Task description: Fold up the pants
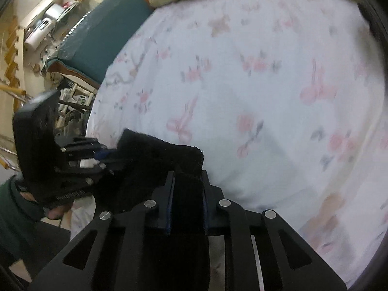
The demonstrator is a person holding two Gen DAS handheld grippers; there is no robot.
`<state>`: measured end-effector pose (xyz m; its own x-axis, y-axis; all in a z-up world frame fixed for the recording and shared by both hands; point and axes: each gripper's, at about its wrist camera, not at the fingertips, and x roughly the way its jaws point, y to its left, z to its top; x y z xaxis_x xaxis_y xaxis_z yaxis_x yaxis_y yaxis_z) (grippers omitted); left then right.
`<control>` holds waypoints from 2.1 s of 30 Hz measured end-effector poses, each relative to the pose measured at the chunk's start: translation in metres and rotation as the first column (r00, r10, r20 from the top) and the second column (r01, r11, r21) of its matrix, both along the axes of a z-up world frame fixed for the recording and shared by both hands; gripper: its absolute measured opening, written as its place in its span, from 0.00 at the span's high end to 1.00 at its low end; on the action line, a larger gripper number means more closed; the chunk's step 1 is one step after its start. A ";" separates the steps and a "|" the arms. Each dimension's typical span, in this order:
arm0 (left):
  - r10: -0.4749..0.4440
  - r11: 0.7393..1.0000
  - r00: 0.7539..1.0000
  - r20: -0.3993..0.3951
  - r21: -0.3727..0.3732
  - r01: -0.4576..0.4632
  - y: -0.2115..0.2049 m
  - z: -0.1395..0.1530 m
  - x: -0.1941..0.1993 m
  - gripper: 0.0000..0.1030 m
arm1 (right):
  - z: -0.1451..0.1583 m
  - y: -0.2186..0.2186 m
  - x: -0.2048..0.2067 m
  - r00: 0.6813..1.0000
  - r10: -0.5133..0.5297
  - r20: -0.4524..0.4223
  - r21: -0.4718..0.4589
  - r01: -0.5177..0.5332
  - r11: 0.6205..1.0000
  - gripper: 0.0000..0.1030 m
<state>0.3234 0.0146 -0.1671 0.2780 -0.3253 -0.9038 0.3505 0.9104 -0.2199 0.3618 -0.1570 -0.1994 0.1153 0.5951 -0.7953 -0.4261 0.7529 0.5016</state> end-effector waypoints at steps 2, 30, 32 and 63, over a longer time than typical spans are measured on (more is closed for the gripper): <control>0.012 1.000 0.998 0.065 0.015 -0.013 -0.001 0.018 0.010 0.91 | 0.020 0.003 0.008 0.997 0.005 0.073 -0.014 -0.004 1.000 0.83; -0.537 0.817 0.843 0.025 0.264 0.512 -0.023 0.015 -0.268 0.69 | 0.047 0.002 -0.284 0.779 0.522 0.348 -0.362 -0.402 0.841 0.40; -0.534 0.823 0.845 -0.025 0.213 0.526 -0.014 0.017 -0.277 0.69 | 0.043 -0.006 -0.300 0.788 0.521 0.329 -0.362 -0.405 0.840 0.30; 0.480 0.860 0.877 -0.022 -0.187 -0.475 0.094 0.048 -0.192 0.57 | 0.014 0.110 -0.276 0.924 0.371 0.095 0.048 -0.377 0.925 0.91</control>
<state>0.1319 0.1083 -0.1194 0.4623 -0.3042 -0.8329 -0.1096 0.9125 -0.3941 0.0858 -0.0467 -0.1851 -0.0617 0.6569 -0.7514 -0.7124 0.4983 0.4941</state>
